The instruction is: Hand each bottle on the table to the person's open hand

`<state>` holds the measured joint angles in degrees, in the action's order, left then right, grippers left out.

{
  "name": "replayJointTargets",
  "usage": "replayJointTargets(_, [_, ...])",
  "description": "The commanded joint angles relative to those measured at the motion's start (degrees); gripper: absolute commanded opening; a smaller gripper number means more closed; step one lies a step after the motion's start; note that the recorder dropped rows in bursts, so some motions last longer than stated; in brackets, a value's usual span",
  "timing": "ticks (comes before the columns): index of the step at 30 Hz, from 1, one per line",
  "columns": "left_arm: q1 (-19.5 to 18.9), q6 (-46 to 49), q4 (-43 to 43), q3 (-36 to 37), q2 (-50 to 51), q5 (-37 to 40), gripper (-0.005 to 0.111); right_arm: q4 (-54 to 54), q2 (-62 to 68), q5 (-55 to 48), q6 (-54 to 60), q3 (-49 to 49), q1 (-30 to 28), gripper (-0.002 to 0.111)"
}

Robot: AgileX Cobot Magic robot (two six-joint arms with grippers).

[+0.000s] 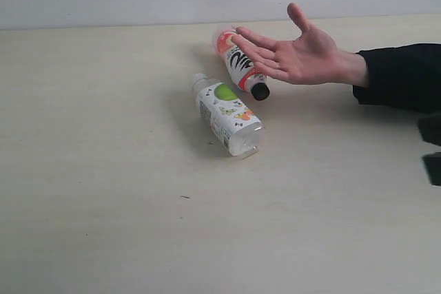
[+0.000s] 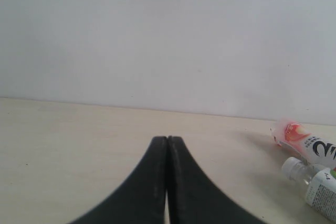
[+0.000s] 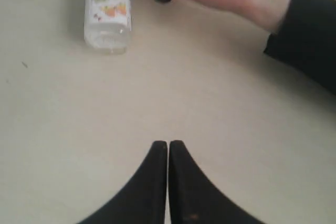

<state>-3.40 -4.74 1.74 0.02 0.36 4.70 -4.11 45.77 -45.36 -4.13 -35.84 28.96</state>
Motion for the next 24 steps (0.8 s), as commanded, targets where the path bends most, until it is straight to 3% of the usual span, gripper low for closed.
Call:
replayJointTargets(1, [-0.09, 0.13, 0.18, -0.02, -0.36, 0.08, 0.000, 6.37, 2.43, 14.97, 4.13, 2.48, 0.06, 0.003])
replayJointTargets(6, [-0.09, 0.13, 0.18, -0.02, -0.36, 0.08, 0.000, 15.42, -9.17, 21.48, 15.21, 8.72, 0.06, 0.003])
replayJointTargets(9, [-0.09, 0.13, 0.18, -0.02, -0.36, 0.08, 0.000, 11.43, -9.16, 16.53, 12.47, 9.76, 0.06, 0.003])
replayJointTargets(18, [-0.09, 0.13, 0.18, -0.02, -0.36, 0.08, 0.000, 11.55, -9.06, 25.51, 13.10, 15.02, 0.06, 0.003])
replayJointTargets(24, [-0.09, 0.13, 0.18, -0.02, -0.36, 0.08, 0.000, 12.97, -6.66, 18.77, 12.96, 12.51, 0.06, 0.003])
